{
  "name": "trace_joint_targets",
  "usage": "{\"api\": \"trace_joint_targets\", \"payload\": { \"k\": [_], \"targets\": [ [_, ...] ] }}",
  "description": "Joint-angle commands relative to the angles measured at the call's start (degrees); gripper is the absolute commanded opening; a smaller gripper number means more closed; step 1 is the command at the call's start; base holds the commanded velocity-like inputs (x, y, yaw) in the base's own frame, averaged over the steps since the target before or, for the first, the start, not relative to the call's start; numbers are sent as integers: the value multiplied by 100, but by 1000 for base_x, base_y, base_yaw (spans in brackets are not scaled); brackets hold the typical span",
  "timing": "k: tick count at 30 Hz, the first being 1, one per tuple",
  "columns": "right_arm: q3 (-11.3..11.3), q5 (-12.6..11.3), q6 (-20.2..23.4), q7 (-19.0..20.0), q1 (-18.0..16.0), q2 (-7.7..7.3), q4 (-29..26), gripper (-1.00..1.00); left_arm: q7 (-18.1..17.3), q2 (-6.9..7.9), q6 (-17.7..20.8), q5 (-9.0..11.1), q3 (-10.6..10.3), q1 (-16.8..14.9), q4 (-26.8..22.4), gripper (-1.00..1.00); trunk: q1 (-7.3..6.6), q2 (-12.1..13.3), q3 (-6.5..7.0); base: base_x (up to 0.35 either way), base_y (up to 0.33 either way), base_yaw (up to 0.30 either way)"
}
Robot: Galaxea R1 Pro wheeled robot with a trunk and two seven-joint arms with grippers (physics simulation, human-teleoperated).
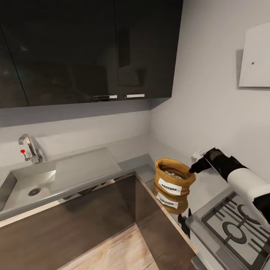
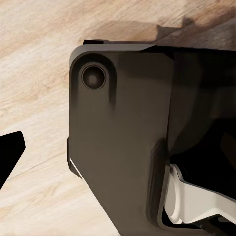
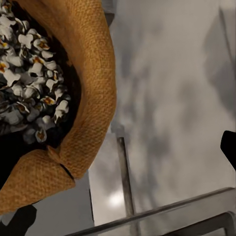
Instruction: In the kitchen, take the popcorn bag from the countertop, put it into the microwave, and heat it until the popcorn is cooked so the cooked popcorn ends up inside the bag.
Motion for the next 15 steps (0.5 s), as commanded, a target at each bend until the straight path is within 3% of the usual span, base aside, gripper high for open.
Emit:
{"api": "trace_joint_targets", "payload": {
  "k": [1, 4, 6, 9, 15],
  "targets": [
    [-3, 59, 4, 34, 14, -3, -12, 100, 1, -2, -19, 1, 32, -4, 6, 100, 3, -9, -8, 0, 0, 0],
    [-114, 51, -202, -25, 198, 33, -14, 100, 1, -2, -19, 1, 32, -3, 6, 100, 3, -9, -8, 0, 0, 0],
    [-395, 50, -358, -223, 352, 139, -12, 100, 1, -2, -19, 1, 32, -3, 6, 100, 3, -9, -8, 0, 0, 0],
    [-682, 65, -435, -329, 402, 173, -11, 100, 1, -2, -19, 1, 32, -3, 6, 100, 3, -9, -8, 0, 0, 0],
    [-764, 72, -453, -356, 415, 190, -11, 100, 1, -2, -19, 1, 32, -3, 6, 100, 3, -9, -8, 0, 0, 0]
  ]
}}
